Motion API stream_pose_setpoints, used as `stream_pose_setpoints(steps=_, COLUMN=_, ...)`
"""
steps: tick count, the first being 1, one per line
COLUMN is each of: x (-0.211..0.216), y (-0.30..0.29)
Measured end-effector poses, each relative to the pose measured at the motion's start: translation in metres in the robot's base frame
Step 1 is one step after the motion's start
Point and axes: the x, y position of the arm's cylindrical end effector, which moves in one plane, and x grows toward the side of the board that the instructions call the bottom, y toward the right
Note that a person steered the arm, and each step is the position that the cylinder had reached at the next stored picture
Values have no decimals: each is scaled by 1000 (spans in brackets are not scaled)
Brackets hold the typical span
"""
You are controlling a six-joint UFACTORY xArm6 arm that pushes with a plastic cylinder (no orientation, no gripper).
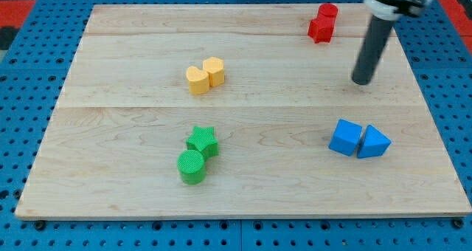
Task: Separate the yellow blocks from each other
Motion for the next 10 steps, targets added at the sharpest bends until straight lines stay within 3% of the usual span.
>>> stream_pose_setpoints(steps=5, x=0, y=17)
stream_pose_setpoints(steps=6, x=-15, y=-67)
stream_pose_setpoints(steps=7, x=-28, y=-101)
stream_pose_setpoints(steps=9, x=-1, y=-195)
stream_pose_setpoints(steps=10, x=-1, y=-285)
